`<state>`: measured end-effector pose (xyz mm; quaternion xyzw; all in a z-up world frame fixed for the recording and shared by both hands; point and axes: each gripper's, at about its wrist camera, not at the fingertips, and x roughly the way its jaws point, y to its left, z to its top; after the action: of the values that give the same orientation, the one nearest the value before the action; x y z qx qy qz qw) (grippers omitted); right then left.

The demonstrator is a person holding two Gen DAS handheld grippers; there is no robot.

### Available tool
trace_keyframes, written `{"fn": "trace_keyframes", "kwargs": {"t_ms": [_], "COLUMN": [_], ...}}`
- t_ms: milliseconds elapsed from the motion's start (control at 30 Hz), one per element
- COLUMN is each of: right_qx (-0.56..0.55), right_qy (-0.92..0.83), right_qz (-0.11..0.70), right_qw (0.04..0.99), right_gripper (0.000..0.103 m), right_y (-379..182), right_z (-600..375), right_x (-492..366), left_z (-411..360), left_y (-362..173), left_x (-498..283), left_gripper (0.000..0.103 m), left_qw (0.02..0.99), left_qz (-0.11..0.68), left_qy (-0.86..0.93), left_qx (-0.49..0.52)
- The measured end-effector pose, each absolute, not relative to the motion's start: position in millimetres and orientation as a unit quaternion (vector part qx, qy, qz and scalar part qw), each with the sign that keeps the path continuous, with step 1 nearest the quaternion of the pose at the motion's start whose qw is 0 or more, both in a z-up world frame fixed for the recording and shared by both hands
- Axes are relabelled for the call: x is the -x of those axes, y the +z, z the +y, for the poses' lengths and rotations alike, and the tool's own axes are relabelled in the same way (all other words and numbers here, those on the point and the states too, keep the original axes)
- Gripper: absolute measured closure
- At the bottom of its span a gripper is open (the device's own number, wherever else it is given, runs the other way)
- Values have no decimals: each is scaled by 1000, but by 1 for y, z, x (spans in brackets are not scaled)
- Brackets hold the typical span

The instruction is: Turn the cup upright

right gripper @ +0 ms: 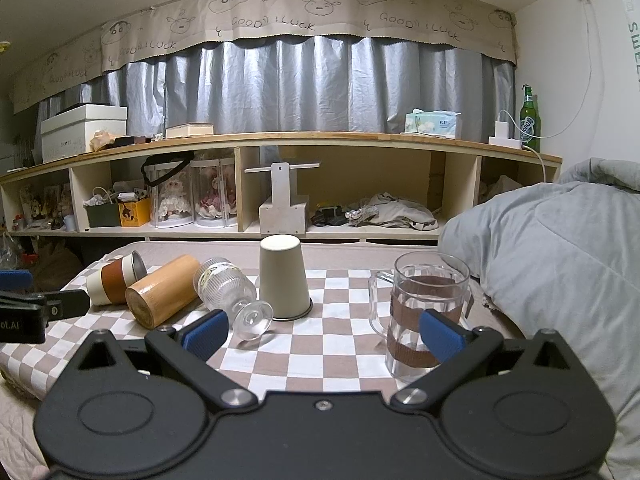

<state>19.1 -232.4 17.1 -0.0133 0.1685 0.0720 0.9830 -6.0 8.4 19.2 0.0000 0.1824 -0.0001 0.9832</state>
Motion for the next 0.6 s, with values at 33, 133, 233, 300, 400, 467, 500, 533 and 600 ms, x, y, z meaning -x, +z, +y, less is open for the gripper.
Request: {"fn": "trace_keyframes", "kwargs": {"t_ms": [33,133,233,300,400,467,500,533,600], "right_qx": [13,13,13,12,13,13,12,12,12], "right_qy": [72,72,72,72,72,72,72,72,73], "right_qz": [168,168,168,168,168,168,168,168,168], "right_qw": [983,983,983,983,983,983,983,983,983], "right_gripper": [0,0,0,0,0,0,0,0,0], "right_y": [15,15,15,15,15,14,16,14,15], "right_z": [-231,-231,-231,-231,-231,-231,-232,-231,-232], "right_x": [-20,-20,-20,-20,-20,-20,-20,-20,-20], "left_z": [8,10,8,9,9,8,10,8,10], "left_y": [18,23,18,21,21,19,23,18,23], "left_x": [6,7,6,6,7,6,7,6,7], "left_gripper": [0,0,0,0,0,0,0,0,0], "left_qw": [983,983,983,983,983,983,983,983,983], "left_qz": [182,182,182,182,182,182,182,182,182], "left_qy": [0,-1,0,0,-1,0,0,0,-1], "left_qx": [0,0,-1,-1,0,0,-1,-1,-1]}}
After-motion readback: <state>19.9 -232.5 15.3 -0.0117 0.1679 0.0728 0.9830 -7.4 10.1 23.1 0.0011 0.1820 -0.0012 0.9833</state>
